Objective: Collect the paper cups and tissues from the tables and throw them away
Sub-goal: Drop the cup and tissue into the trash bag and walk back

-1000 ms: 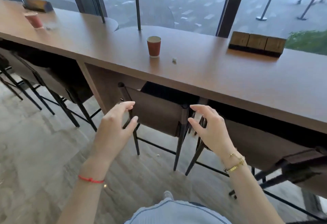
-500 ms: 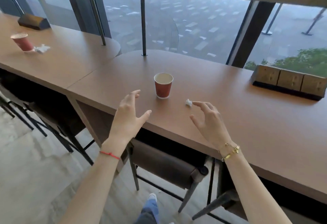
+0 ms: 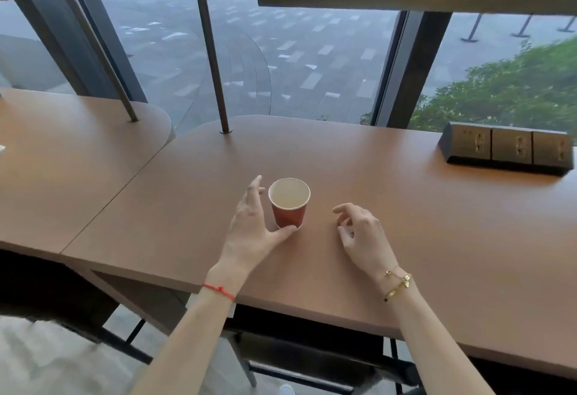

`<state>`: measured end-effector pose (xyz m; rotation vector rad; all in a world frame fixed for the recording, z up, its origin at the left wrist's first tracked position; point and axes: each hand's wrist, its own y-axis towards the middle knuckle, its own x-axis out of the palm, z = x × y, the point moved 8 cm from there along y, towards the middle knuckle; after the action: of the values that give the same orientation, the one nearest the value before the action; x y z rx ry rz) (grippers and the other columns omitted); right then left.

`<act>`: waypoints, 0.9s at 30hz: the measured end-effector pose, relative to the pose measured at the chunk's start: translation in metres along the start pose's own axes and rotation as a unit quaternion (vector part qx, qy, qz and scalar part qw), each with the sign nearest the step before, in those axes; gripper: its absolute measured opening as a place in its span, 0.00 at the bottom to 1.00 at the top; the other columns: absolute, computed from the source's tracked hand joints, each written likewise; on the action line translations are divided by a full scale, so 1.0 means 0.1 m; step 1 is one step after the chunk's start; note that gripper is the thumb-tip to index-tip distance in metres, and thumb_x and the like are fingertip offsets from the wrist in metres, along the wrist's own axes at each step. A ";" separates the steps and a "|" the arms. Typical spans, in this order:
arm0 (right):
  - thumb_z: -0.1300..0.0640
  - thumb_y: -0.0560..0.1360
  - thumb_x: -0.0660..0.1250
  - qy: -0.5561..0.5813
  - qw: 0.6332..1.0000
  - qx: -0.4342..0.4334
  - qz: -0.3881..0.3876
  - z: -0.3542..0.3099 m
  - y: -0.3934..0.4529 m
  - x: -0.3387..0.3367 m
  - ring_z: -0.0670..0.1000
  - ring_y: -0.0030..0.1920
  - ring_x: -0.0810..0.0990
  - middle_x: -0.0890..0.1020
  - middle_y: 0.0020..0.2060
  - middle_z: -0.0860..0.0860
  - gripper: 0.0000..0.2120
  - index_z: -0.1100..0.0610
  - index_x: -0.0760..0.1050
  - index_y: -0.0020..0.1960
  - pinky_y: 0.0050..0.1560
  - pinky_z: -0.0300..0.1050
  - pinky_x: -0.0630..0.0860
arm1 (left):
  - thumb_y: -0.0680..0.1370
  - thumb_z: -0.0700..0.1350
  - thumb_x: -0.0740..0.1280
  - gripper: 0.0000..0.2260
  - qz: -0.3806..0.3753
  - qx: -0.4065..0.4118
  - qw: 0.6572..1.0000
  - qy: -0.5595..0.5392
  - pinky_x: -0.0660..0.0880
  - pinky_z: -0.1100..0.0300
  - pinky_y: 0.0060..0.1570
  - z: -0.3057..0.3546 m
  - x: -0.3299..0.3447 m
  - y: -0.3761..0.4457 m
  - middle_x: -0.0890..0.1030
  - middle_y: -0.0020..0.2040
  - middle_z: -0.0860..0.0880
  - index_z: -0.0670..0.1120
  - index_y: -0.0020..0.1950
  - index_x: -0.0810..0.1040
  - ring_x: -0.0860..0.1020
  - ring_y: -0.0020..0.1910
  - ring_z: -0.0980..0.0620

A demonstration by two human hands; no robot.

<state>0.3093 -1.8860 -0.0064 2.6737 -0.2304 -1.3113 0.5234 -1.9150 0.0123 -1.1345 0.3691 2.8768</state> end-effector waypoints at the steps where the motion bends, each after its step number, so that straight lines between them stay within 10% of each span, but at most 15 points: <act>1: 0.69 0.72 0.61 -0.002 1.000 0.002 0.002 0.01 0.01 0.01 0.50 0.47 0.76 0.79 0.43 0.49 0.15 0.55 0.76 0.54 0.53 0.45 0.75 | 0.64 0.54 0.79 0.49 -0.004 0.000 1.000 -0.007 0.70 0.52 0.64 -0.01 0.03 0.03 0.72 0.66 0.52 0.49 0.77 0.54 0.71 0.65 0.51; 12: 0.71 0.70 0.62 0.047 0.998 -0.025 0.017 -0.08 -0.07 -0.06 0.48 0.42 0.76 0.79 0.38 0.48 0.15 0.54 0.75 0.51 0.47 0.39 0.73 | 0.64 0.51 0.79 0.31 0.042 -0.002 0.998 -0.039 0.72 0.62 0.53 0.07 -0.08 -0.13 0.77 0.55 0.58 0.52 0.63 0.71 0.75 0.52 0.59; 27: 0.68 0.72 0.66 0.164 0.967 -0.164 -0.109 -0.42 -0.87 -0.09 0.44 0.42 0.78 0.79 0.39 0.45 0.16 0.49 0.74 0.51 0.44 0.31 0.74 | 0.65 0.50 0.80 0.32 0.165 -0.105 0.981 0.016 0.74 0.64 0.57 0.24 -0.44 -1.91 0.76 0.59 0.56 0.52 0.65 0.70 0.75 0.57 0.57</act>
<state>0.3432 -1.7966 0.0079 2.6199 0.3033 -0.8384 0.5611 -1.7215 0.0191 -1.2598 0.2833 3.2545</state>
